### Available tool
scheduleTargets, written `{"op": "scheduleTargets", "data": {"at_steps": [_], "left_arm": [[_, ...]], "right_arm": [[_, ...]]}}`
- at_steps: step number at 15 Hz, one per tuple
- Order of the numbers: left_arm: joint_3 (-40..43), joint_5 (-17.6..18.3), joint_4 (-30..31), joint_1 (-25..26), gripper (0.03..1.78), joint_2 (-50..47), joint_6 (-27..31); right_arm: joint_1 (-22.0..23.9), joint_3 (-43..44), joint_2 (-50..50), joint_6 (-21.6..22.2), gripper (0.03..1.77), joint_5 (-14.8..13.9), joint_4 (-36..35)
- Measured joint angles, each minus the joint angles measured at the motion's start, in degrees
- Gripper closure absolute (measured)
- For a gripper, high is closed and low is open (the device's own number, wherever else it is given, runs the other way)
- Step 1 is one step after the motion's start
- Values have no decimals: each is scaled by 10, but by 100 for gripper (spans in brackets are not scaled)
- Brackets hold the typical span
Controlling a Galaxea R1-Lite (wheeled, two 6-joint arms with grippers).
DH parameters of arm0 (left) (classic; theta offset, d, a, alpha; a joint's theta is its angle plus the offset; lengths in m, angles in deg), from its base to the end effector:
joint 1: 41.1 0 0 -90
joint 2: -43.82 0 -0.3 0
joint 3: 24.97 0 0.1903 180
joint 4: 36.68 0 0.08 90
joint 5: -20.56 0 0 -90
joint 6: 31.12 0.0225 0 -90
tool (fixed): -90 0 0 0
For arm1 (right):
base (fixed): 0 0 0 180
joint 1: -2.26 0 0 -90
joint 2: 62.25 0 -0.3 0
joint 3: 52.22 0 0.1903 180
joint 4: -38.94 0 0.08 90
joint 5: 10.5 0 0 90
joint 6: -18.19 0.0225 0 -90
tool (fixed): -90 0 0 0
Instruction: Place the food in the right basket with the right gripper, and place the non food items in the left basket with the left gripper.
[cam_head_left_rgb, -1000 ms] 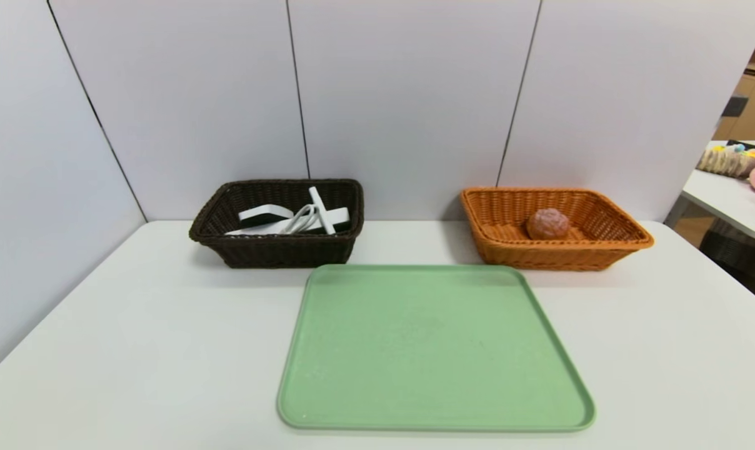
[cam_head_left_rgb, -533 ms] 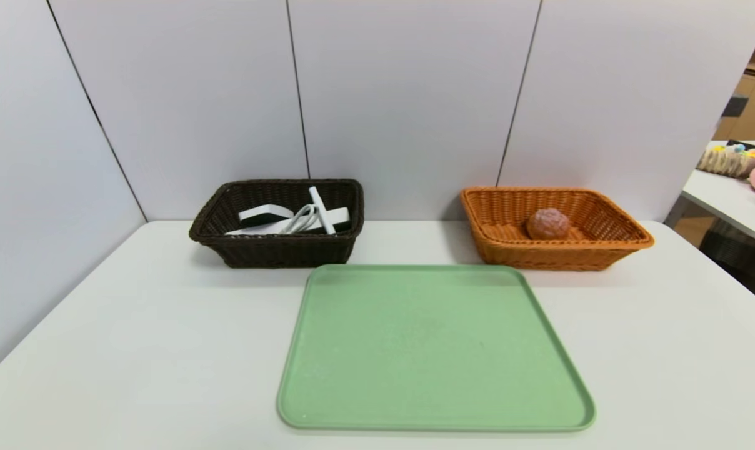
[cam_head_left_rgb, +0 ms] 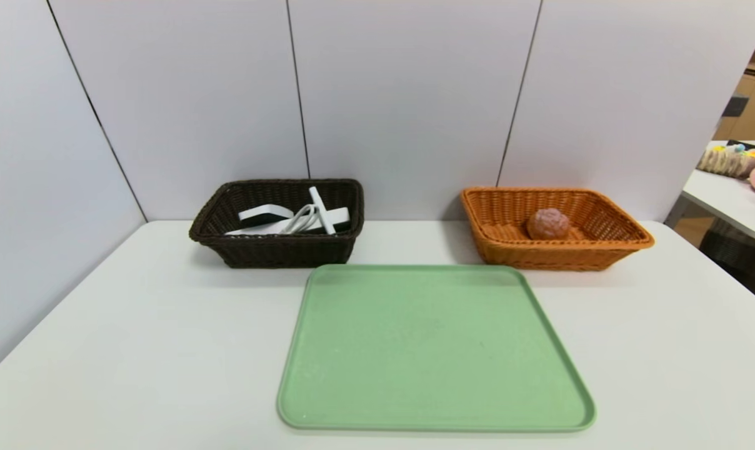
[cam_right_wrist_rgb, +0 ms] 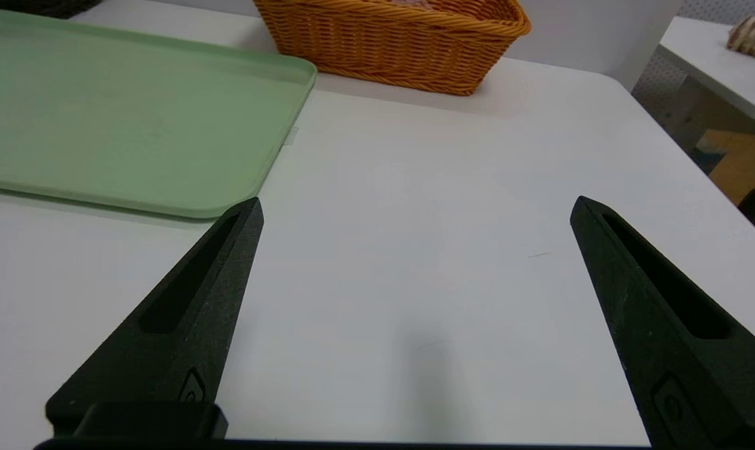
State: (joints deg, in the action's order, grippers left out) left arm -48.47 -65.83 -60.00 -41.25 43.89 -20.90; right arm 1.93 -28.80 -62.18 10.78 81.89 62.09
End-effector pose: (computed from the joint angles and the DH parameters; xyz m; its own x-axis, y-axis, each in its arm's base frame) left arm -0.0229 -0.0014 0.0762 0.9978 -0.0656 0.0019 0.0642 0.9820 0.1775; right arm -0.0230 0.0008 0.0761 0.9989 0.0475 0.0059 -0.0463 0.9905 -0.1292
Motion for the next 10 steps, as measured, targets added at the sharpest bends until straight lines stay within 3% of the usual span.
{"op": "scheduleTargets", "data": {"at_steps": [3, 10], "left_arm": [[1, -6, -3, 0, 12, 0, -41], [1, -6, -4, 1, 12, 0, -51]], "right_arm": [[0, 0, 0, 64, 11, -18, 0], [0, 0, 0, 71, 11, -23, 0]]}}
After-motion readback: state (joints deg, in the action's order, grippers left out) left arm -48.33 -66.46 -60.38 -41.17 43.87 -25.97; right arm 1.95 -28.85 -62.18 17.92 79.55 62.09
